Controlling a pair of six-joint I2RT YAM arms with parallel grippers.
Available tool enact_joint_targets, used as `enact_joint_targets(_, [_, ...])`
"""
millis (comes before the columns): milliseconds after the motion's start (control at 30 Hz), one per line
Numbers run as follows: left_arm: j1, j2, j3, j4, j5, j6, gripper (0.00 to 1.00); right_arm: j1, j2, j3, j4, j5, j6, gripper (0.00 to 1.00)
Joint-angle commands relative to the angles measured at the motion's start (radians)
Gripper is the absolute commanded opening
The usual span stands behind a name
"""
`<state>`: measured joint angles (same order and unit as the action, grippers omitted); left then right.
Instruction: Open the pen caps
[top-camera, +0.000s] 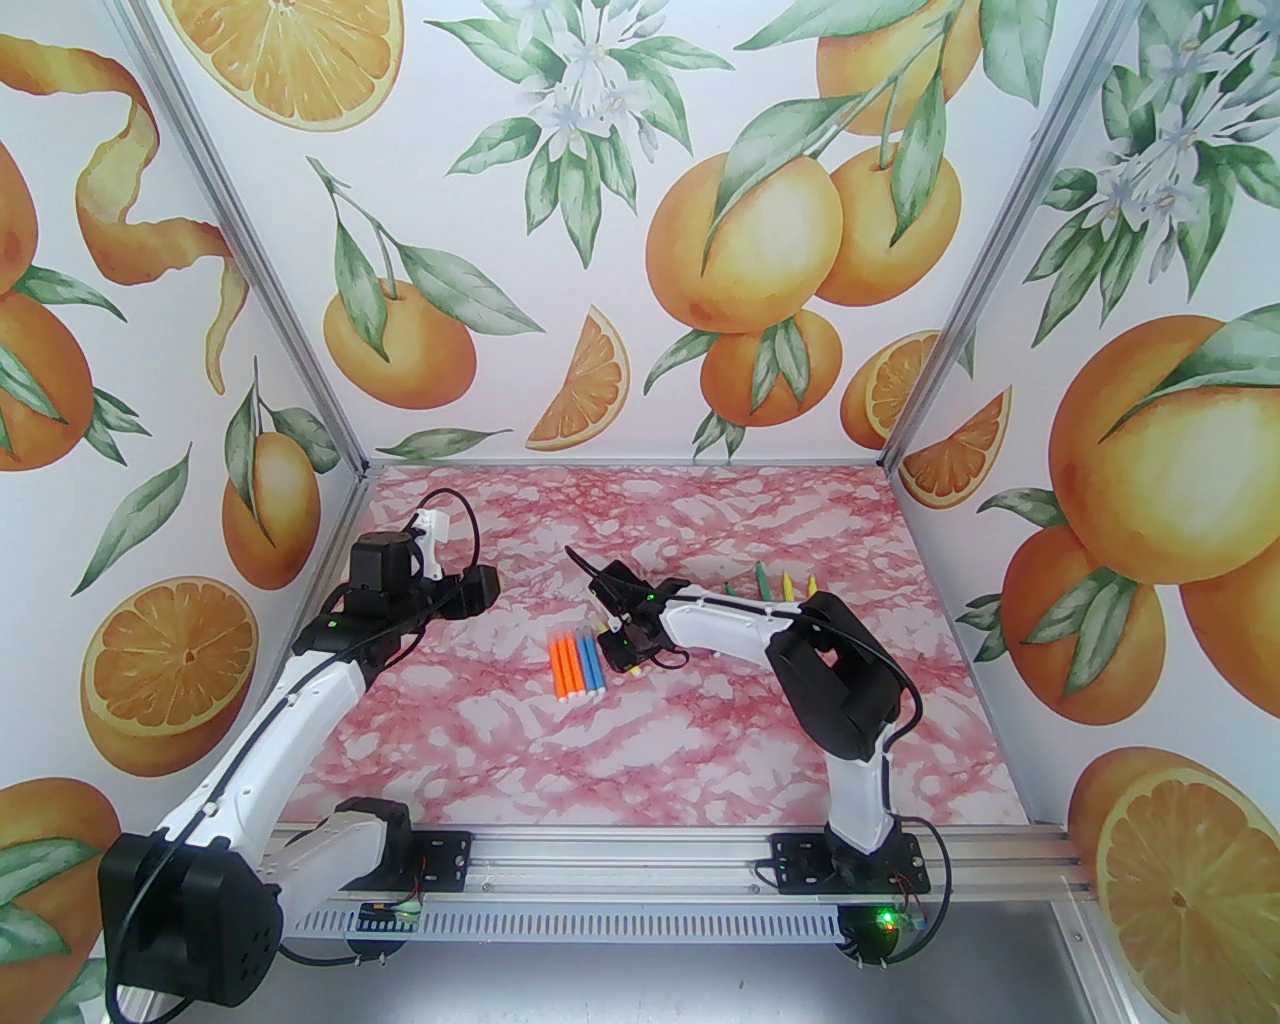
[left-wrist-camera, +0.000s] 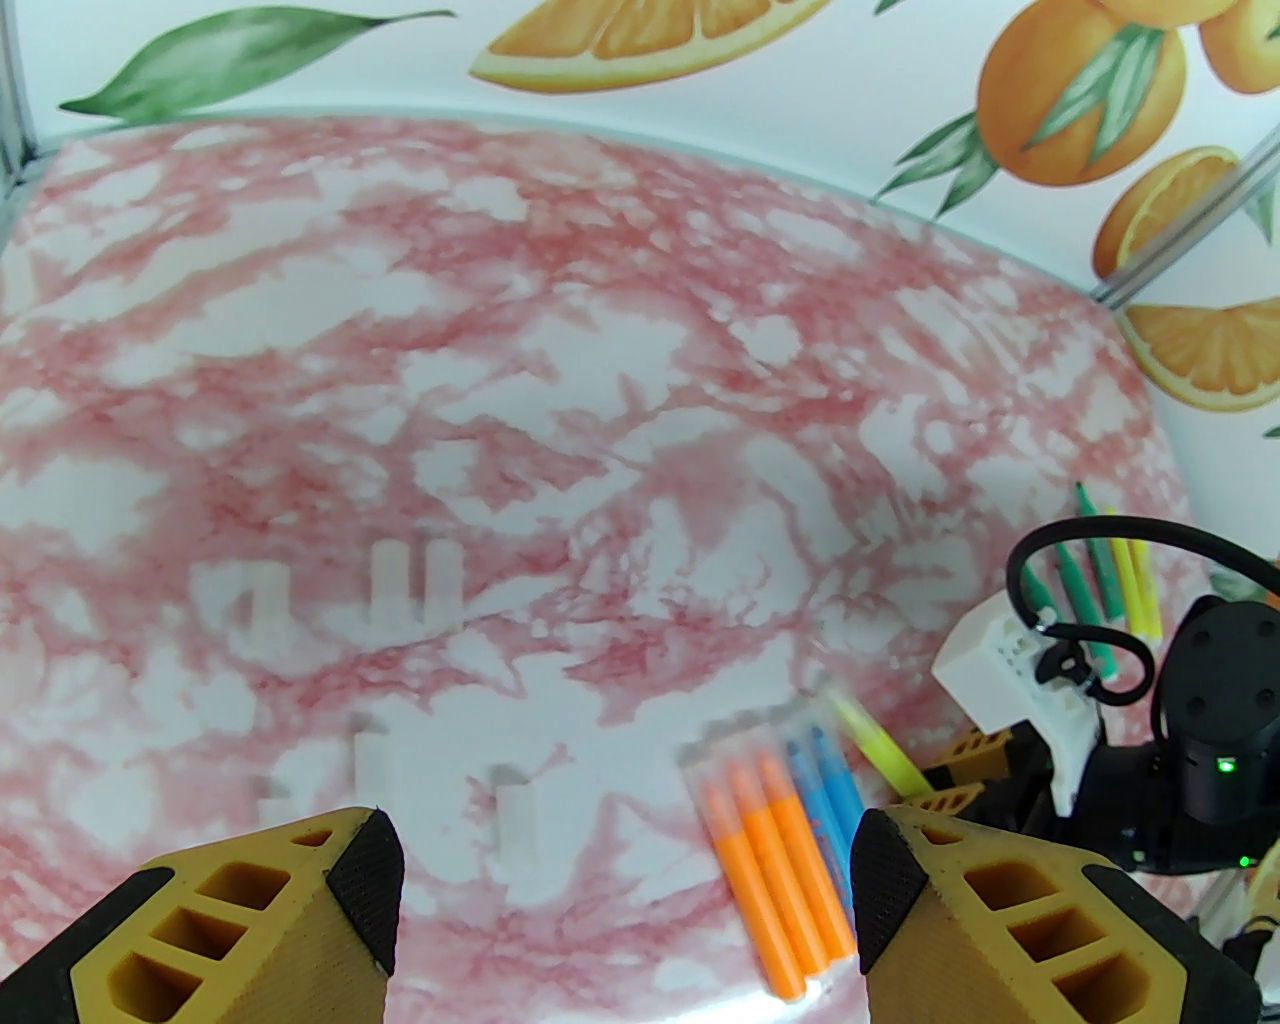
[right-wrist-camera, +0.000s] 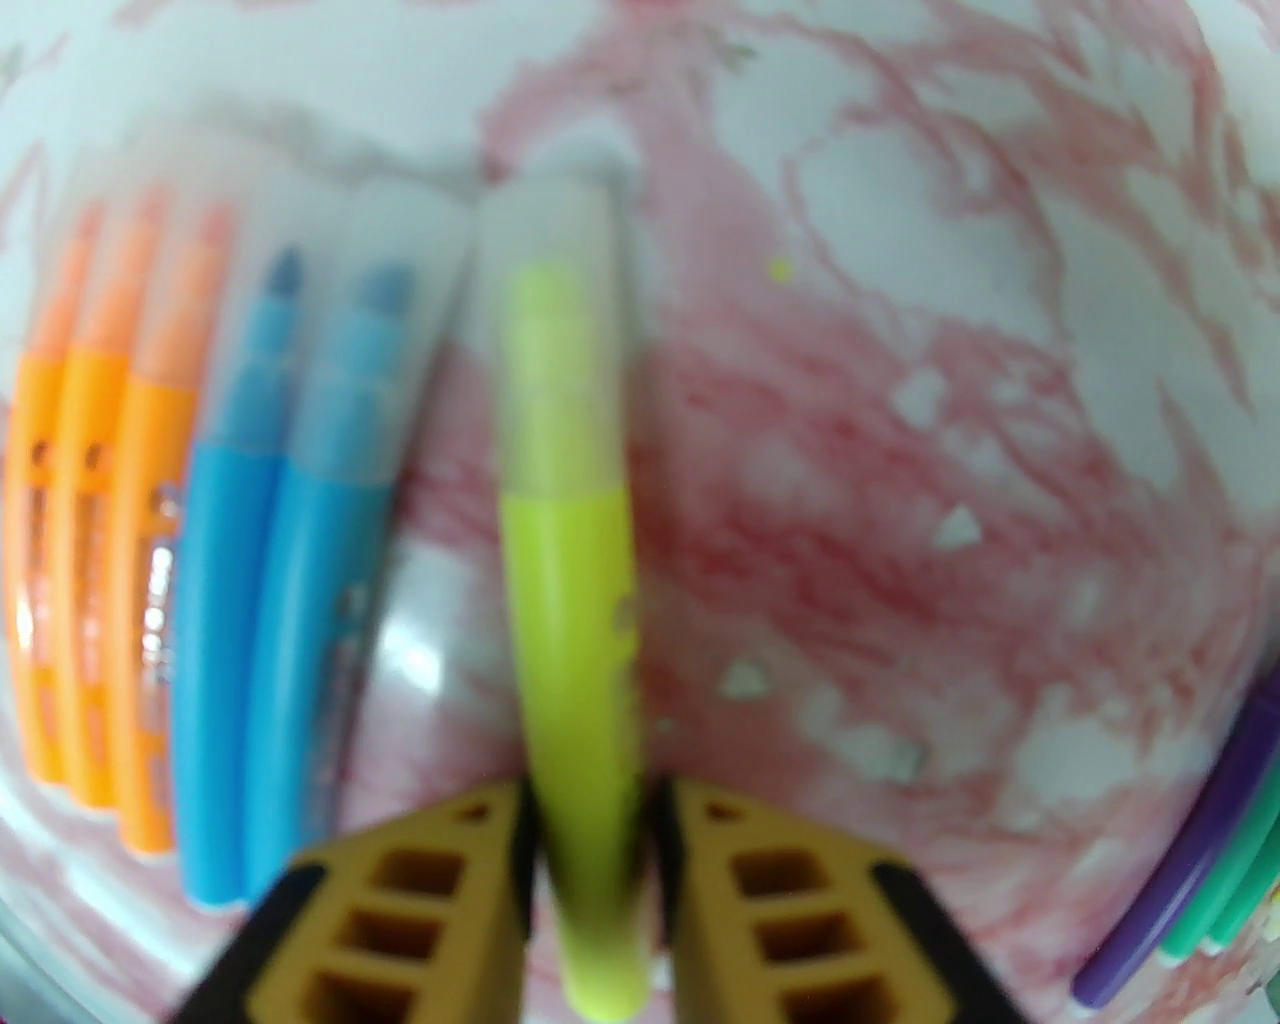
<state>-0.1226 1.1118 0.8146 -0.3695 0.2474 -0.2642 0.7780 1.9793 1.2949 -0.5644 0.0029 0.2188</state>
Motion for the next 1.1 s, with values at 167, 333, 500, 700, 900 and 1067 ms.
enact_joint_targets(167, [0.006,0.056,-0.022,0.092,0.093,-0.064,0.78,-0.061,-0.055,-0.068,-0.003,-0.024,0.008,0.04])
enact_joint_targets(333, [0.005,0.094,-0.043,0.169,0.201,-0.116,0.77,-0.115,-0.198,-0.152,0.106,-0.195,0.007,0.00])
enact_joint_targets(500, [-0.011,0.133,-0.056,0.266,0.292,-0.198,0.75,-0.146,-0.310,-0.199,0.177,-0.352,-0.007,0.00])
enact_joint_targets(700, [-0.071,0.177,-0.051,0.377,0.360,-0.285,0.71,-0.151,-0.362,-0.225,0.243,-0.464,-0.013,0.00])
enact_joint_targets(900, [-0.157,0.249,-0.007,0.465,0.416,-0.360,0.62,-0.151,-0.374,-0.234,0.311,-0.529,0.014,0.00])
enact_joint_targets(1067, [-0.194,0.296,0.011,0.495,0.433,-0.395,0.55,-0.149,-0.397,-0.246,0.341,-0.556,0.014,0.00])
